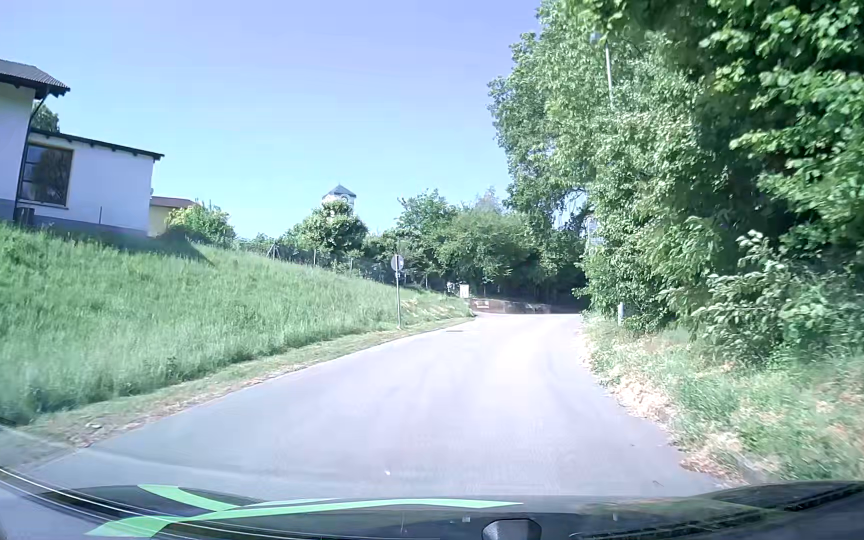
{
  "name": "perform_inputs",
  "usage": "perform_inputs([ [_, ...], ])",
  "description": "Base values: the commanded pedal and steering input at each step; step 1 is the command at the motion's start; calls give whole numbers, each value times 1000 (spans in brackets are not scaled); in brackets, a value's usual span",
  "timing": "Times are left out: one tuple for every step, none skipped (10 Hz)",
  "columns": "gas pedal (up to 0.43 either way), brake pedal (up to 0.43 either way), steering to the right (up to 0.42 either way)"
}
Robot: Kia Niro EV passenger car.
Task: Follow the waypoints while adhering to traffic rules and regulations
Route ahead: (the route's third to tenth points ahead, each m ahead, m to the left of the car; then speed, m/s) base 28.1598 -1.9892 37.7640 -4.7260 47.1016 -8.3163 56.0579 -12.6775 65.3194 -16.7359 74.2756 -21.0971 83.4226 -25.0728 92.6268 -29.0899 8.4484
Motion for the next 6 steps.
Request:
perform_inputs([
  [220, 0, 21],
  [220, 0, 23],
  [220, 0, 25],
  [220, 0, 27],
  [220, 0, 28],
  [220, 0, 30],
])
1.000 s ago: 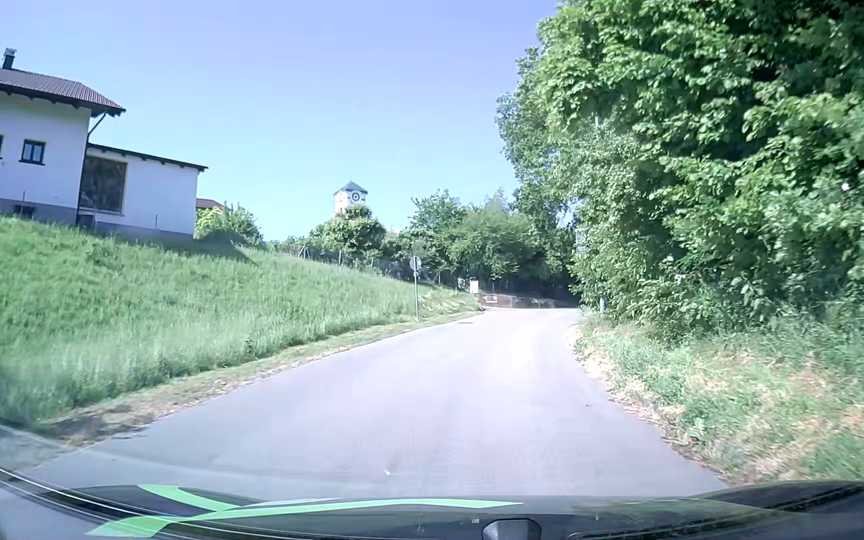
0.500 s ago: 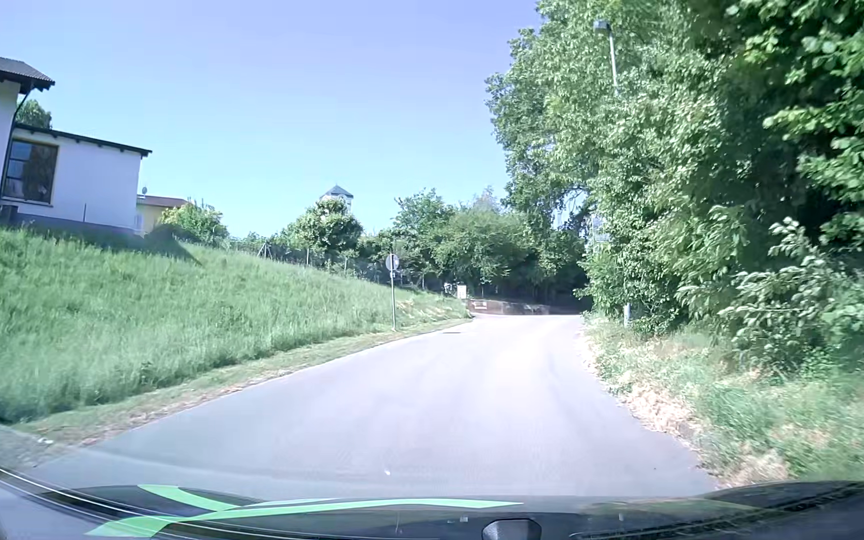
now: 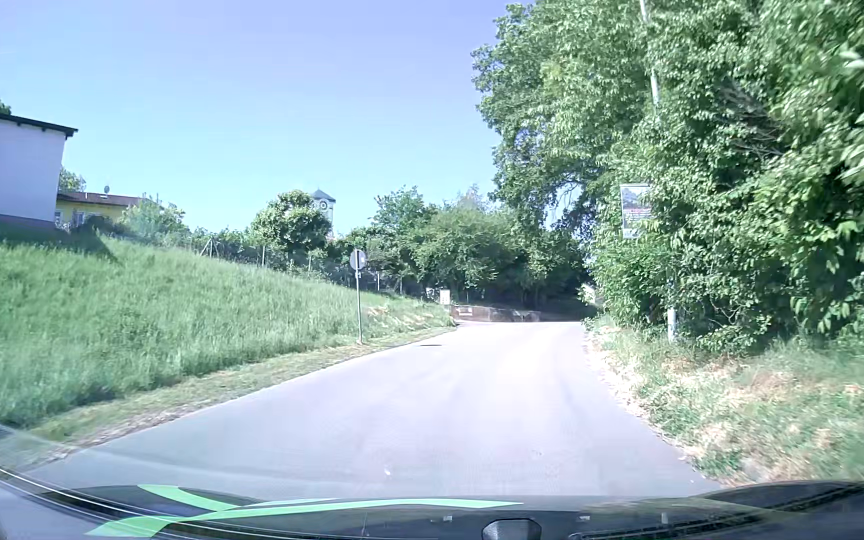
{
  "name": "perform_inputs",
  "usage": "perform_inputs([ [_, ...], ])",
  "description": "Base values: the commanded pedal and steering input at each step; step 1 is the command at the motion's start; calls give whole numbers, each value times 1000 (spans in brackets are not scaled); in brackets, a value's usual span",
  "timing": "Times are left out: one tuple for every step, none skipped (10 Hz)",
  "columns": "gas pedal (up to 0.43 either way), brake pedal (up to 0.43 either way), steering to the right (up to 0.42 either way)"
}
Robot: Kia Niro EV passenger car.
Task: Follow the waypoints while adhering to traffic rules and regulations
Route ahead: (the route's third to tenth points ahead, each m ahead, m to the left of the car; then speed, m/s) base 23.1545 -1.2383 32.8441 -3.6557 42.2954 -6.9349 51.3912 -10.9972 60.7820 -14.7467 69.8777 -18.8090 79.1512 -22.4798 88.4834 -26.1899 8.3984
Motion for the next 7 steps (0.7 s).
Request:
perform_inputs([
  [220, 0, 31],
  [220, 0, 32],
  [220, 0, 32],
  [220, 0, 33],
  [209, 0, 32],
  [197, 0, 33],
  [189, 0, 33],
])
